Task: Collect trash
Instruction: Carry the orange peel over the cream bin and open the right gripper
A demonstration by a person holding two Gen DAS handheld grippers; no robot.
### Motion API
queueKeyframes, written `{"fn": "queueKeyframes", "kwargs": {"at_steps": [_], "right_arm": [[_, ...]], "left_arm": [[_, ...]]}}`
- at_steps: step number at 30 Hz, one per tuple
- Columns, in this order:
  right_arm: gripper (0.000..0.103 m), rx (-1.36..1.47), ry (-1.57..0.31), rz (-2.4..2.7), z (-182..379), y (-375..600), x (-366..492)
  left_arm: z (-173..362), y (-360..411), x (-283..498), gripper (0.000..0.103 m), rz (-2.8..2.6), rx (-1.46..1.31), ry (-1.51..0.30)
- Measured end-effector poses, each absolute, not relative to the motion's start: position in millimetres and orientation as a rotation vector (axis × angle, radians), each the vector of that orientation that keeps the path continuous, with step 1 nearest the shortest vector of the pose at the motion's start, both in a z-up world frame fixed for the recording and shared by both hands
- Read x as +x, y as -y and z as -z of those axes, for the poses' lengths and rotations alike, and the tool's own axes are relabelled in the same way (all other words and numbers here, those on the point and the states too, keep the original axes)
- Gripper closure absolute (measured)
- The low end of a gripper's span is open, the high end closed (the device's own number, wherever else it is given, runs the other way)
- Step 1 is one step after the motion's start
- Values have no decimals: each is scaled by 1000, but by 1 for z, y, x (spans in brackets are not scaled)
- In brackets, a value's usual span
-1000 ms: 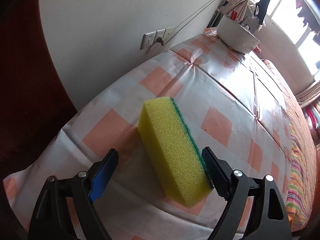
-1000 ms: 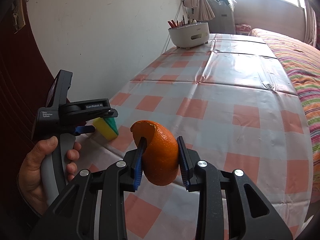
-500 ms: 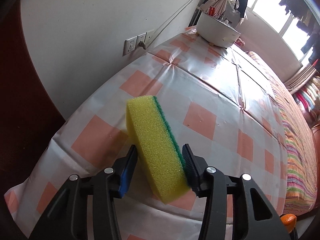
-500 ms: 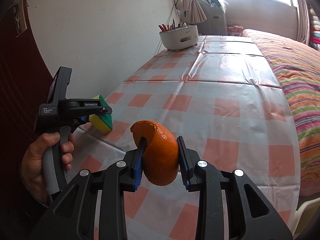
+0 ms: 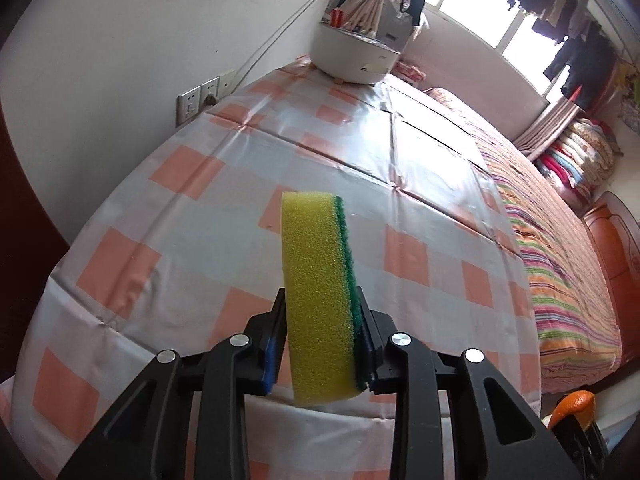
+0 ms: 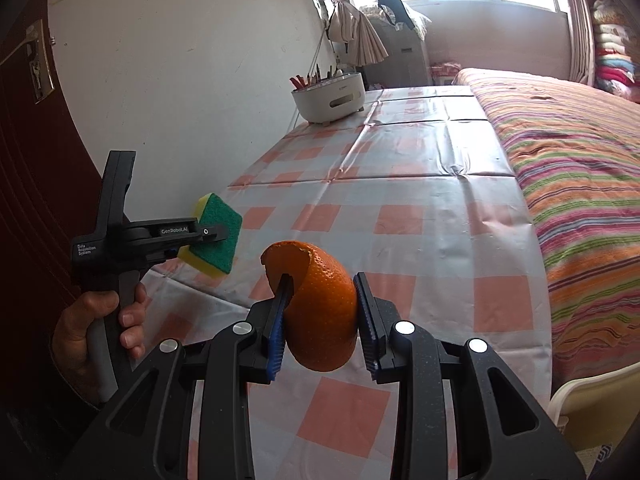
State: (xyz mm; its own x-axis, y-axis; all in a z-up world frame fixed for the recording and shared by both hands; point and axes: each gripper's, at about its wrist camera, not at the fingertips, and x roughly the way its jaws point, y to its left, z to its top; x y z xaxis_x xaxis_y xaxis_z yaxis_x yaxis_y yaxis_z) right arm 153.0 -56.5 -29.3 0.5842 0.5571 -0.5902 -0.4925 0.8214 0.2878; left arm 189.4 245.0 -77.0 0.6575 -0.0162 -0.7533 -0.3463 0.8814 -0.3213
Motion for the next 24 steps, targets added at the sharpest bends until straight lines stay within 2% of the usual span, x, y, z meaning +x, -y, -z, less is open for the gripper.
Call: {"fn": "queueKeyframes", "kwargs": {"at_steps": [24], "right_arm": [[73, 169, -668, -442, 35, 149, 117]], "left_arm": [[50, -132, 158, 75, 131, -271, -732]]}}
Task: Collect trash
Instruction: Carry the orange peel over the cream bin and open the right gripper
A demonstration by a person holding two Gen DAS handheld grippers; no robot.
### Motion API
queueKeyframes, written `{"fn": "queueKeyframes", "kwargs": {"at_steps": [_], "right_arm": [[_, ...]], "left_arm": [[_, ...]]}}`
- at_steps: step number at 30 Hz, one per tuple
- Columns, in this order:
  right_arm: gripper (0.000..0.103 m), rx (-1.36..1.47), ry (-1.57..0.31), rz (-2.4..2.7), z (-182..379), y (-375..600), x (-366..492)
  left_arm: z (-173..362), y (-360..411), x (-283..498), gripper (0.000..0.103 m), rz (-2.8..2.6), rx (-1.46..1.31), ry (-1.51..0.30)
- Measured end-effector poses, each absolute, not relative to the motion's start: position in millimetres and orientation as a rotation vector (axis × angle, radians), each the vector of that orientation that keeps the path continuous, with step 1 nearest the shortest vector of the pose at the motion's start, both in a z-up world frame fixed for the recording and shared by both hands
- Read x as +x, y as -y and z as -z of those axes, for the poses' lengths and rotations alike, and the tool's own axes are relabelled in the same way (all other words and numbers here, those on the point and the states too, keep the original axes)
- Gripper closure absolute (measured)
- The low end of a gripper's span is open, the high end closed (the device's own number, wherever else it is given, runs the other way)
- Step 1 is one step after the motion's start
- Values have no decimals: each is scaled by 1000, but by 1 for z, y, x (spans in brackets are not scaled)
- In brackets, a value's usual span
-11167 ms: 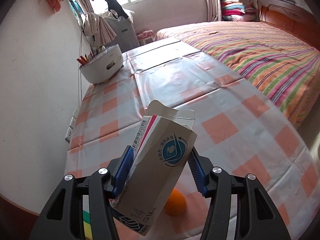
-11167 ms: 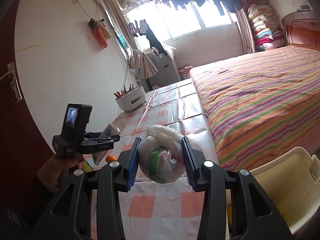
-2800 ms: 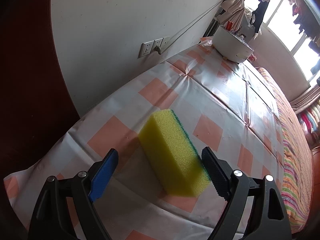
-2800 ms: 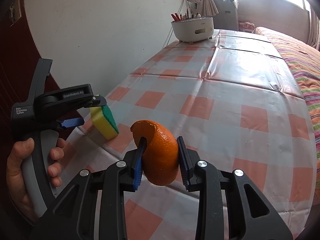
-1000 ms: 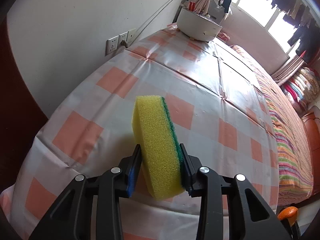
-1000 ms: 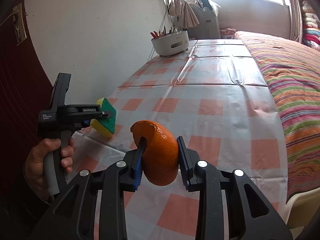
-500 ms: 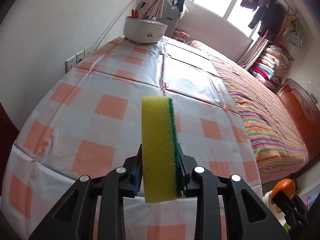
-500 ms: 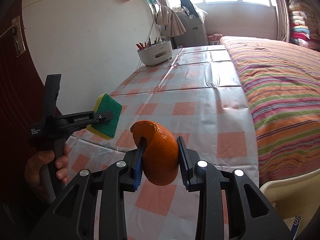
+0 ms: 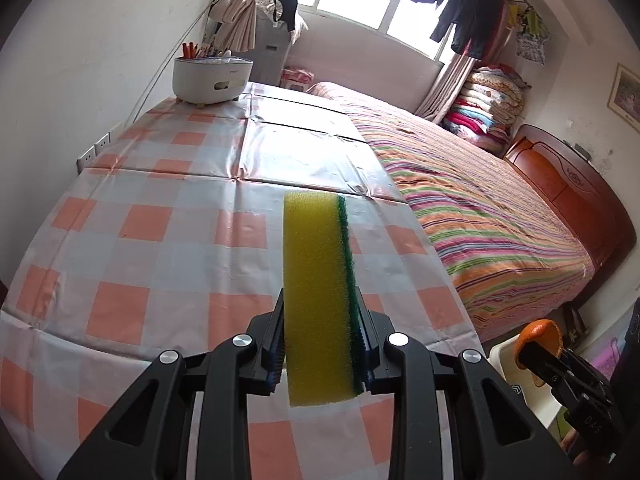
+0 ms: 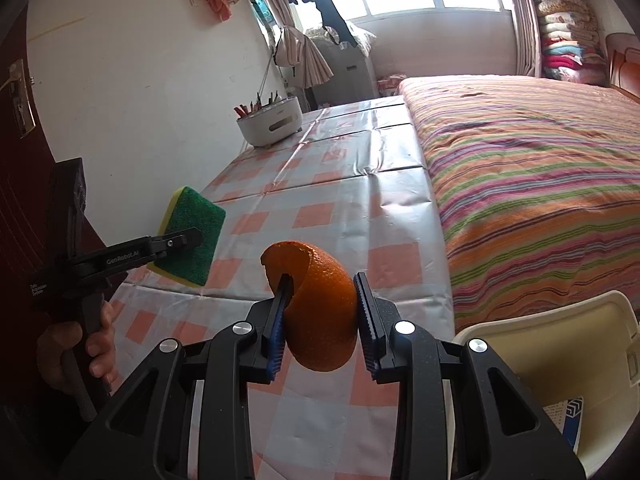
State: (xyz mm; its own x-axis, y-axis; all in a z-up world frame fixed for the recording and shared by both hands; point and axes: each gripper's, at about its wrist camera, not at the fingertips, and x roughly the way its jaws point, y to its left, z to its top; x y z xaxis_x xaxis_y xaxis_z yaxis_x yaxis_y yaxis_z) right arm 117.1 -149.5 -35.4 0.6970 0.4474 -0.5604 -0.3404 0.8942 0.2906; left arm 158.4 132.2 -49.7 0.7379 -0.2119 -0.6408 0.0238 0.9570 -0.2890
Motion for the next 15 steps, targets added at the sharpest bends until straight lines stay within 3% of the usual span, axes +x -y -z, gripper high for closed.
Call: {"fn": "queueKeyframes", "kwargs": {"at_steps": [15], "right_arm": [[73, 231, -648, -245, 47, 224, 91]], "left_arm": [[38, -67, 134, 75, 317, -212, -707]]}}
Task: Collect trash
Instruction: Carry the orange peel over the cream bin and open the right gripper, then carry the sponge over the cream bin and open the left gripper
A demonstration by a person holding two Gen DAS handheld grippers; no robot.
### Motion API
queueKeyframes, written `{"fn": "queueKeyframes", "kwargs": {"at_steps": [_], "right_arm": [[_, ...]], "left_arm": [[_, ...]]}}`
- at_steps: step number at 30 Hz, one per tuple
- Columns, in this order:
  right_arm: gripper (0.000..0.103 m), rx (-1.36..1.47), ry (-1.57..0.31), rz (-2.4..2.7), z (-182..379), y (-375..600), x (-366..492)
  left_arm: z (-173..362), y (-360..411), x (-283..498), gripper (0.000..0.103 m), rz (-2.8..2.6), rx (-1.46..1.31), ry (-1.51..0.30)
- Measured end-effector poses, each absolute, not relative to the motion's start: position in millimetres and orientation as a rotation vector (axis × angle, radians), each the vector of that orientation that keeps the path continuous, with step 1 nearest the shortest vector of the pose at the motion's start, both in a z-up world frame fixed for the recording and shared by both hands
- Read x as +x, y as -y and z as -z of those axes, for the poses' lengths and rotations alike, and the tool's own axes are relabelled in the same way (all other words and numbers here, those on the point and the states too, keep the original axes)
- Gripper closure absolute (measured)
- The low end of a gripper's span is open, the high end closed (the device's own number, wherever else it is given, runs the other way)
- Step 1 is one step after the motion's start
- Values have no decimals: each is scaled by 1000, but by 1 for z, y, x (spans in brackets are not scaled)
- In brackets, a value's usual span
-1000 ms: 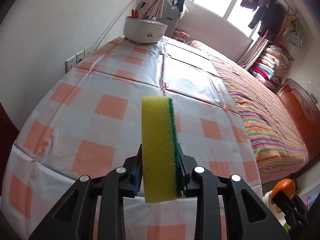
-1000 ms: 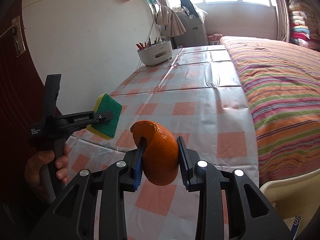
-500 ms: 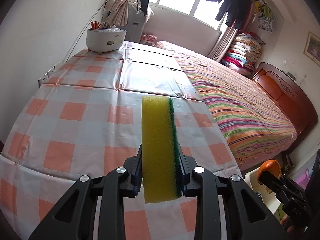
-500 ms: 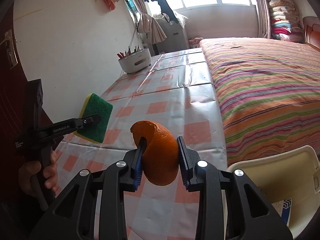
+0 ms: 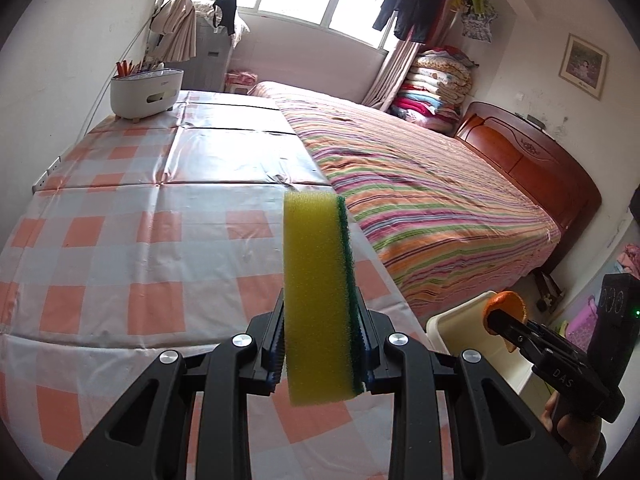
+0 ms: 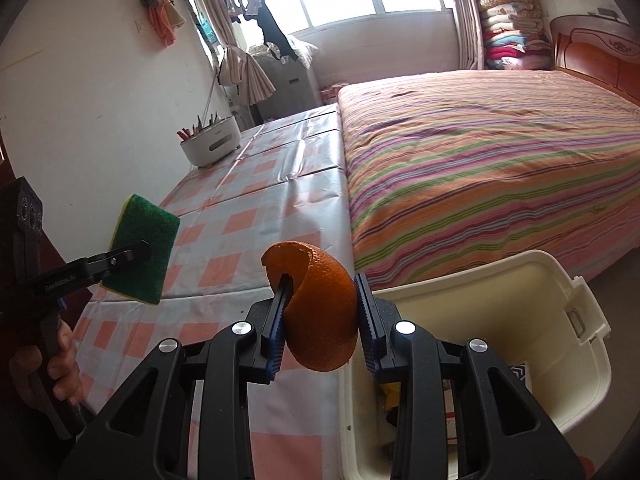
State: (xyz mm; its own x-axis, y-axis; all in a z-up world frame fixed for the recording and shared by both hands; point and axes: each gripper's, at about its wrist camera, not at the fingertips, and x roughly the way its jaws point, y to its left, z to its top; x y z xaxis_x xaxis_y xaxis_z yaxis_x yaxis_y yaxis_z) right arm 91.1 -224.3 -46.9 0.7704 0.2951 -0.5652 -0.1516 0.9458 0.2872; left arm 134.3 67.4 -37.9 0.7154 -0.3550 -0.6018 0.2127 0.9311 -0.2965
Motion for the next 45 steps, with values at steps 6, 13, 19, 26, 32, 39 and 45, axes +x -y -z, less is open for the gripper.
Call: {"fn": "queueKeyframes", "kwargs": {"at_steps": [6, 13, 19, 26, 32, 39, 45], "right_arm": [[71, 251, -650, -182, 51, 245, 85], [70, 250, -661, -87, 57, 270, 80], [70, 261, -678, -21, 63, 290, 78], [62, 266, -709, 14, 68, 294, 80], [42, 282, -711, 46, 66, 304, 79], [10, 347, -652, 115, 51, 334, 65], [8, 370, -617, 196, 45, 352, 55]], "left_arm": [[34, -30, 124, 75, 414, -199, -703], [34, 13, 113, 75, 512, -151, -708], [38, 45, 105, 75, 570, -122, -723], [41, 77, 104, 75, 619, -88, -736], [47, 95, 106, 75, 644, -64, -756], [56, 108, 113, 75, 659, -44, -785], [62, 121, 115, 75, 679, -23, -805]]}}
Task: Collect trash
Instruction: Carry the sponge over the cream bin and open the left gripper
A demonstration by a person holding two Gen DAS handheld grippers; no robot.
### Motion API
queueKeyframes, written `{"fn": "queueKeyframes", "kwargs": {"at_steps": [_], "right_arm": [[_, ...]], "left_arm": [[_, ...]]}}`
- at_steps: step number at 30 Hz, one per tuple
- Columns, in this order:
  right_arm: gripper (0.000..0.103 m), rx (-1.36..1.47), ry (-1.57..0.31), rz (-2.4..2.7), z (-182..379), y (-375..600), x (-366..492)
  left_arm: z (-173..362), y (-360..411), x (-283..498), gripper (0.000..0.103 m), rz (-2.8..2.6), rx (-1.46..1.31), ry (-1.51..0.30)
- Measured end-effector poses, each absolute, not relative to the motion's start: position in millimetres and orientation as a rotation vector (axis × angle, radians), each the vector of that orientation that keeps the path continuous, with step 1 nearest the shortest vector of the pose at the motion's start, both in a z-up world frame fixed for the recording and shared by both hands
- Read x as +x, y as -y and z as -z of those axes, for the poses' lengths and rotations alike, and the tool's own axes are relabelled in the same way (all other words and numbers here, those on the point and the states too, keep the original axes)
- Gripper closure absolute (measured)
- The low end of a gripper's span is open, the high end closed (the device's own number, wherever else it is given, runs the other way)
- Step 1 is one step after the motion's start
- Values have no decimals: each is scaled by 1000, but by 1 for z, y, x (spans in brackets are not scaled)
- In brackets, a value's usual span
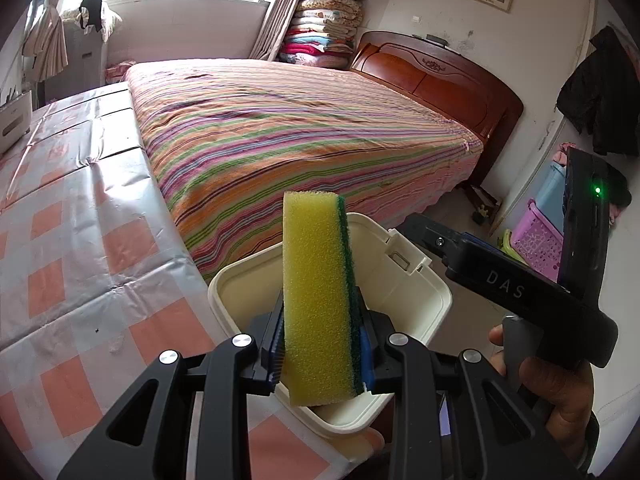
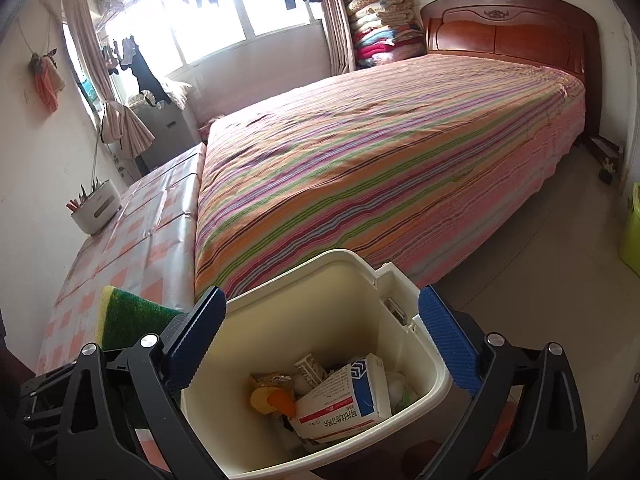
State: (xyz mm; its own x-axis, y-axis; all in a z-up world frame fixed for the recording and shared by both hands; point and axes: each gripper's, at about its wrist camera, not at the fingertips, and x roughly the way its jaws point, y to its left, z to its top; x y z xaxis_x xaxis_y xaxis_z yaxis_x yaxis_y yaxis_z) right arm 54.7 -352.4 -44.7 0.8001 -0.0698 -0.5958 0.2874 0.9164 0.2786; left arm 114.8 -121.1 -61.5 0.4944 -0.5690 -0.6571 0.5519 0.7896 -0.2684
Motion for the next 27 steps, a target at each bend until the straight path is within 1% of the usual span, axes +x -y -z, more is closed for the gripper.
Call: {"fn": "queueKeyframes", "kwargs": {"at_steps": [12, 19, 22, 24, 26, 27], "right_arm": [[8, 432, -539, 235, 32, 368, 34], [8, 450, -523, 232, 35, 368, 42], [8, 454, -518, 230, 35, 369, 42], [8, 457, -516, 228, 36, 369, 42], [8, 455, -512, 229, 35, 372, 41], [8, 456, -511, 231, 35, 373, 41]], "left_arm": [[67, 158, 114, 73, 718, 47, -818], [71, 170, 118, 72, 719, 57, -833], [73, 172, 120, 67, 716, 60, -835], [73, 173, 119, 58, 706, 58, -828], [73, 173, 119, 53, 698, 58, -815], [73, 173, 119, 47, 692, 59, -812]]}}
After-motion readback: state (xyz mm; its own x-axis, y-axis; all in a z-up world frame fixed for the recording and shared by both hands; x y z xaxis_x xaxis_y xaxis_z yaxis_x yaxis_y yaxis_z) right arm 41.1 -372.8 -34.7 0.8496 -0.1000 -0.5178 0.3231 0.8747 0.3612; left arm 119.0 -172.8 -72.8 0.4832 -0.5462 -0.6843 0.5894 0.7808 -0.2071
